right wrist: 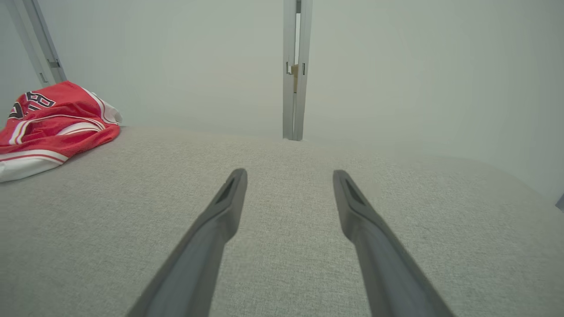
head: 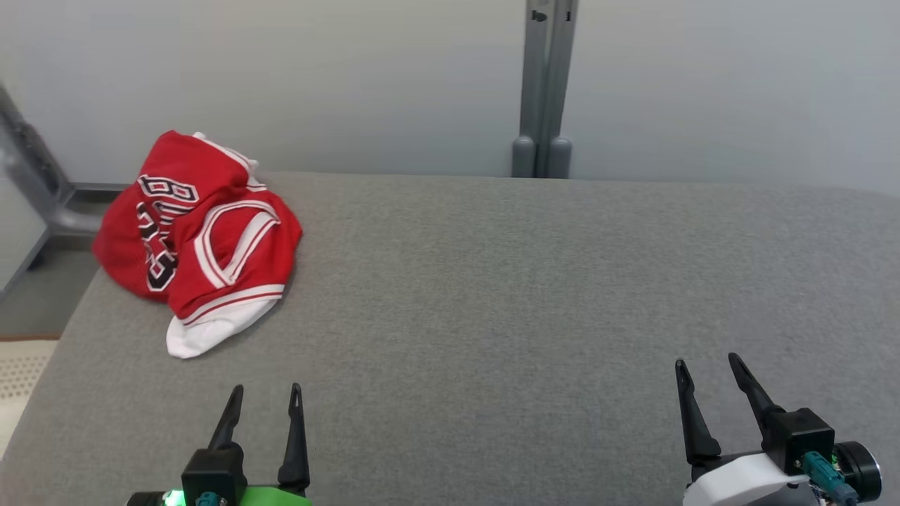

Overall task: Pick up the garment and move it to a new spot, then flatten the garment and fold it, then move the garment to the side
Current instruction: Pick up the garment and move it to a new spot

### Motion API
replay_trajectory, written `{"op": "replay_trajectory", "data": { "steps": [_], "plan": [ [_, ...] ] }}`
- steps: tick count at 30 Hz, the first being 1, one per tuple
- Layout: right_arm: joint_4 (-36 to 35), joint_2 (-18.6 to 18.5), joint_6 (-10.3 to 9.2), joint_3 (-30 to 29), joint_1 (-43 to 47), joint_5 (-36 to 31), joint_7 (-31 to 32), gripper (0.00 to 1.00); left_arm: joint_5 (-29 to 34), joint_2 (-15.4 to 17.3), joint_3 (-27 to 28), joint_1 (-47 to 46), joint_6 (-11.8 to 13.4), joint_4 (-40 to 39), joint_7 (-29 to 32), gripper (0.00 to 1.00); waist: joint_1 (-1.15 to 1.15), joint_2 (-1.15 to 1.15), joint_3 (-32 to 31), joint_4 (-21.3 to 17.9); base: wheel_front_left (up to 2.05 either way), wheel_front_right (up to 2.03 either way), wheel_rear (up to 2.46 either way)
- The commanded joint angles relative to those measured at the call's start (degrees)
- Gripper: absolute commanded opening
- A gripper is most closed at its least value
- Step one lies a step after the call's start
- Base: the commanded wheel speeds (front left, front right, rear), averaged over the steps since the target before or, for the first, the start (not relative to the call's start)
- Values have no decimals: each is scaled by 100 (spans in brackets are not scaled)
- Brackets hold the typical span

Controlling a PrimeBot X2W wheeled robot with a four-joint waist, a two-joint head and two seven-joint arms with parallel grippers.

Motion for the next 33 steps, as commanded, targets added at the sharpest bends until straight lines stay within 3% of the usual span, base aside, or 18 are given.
{"op": "replay_trajectory", "data": {
  "steps": [1, 7, 15, 28, 33],
  "plan": [
    [-29, -15, 0, 52, -48, 43, -18, 100, 26, 79, 69, -84, 5, -36, -18, 100, 0, 0, 14, 622, 0, 0, 0],
    [-28, -16, 0, 190, -201, 146, -18, 100, 11, 120, 182, -123, -19, -124, -13, 100, 0, 0, 76, 1347, 0, 0, 0],
    [-3, -19, -1, 323, -310, 208, -18, 100, 25, 147, 329, -97, -11, -214, -12, 100, 0, 0, 142, 1804, 0, 0, 0],
    [-76, -20, -1, 344, -399, 204, -18, 100, -185, 145, 851, -137, 80, -460, -13, 100, 0, 0, 269, 1530, 0, 0, 0],
    [-254, -21, -1, 175, -439, 50, -18, 100, -251, 392, 1180, -598, 8, -688, -12, 100, 0, 0, 483, 1296, 0, 0, 0]
  ]
}}
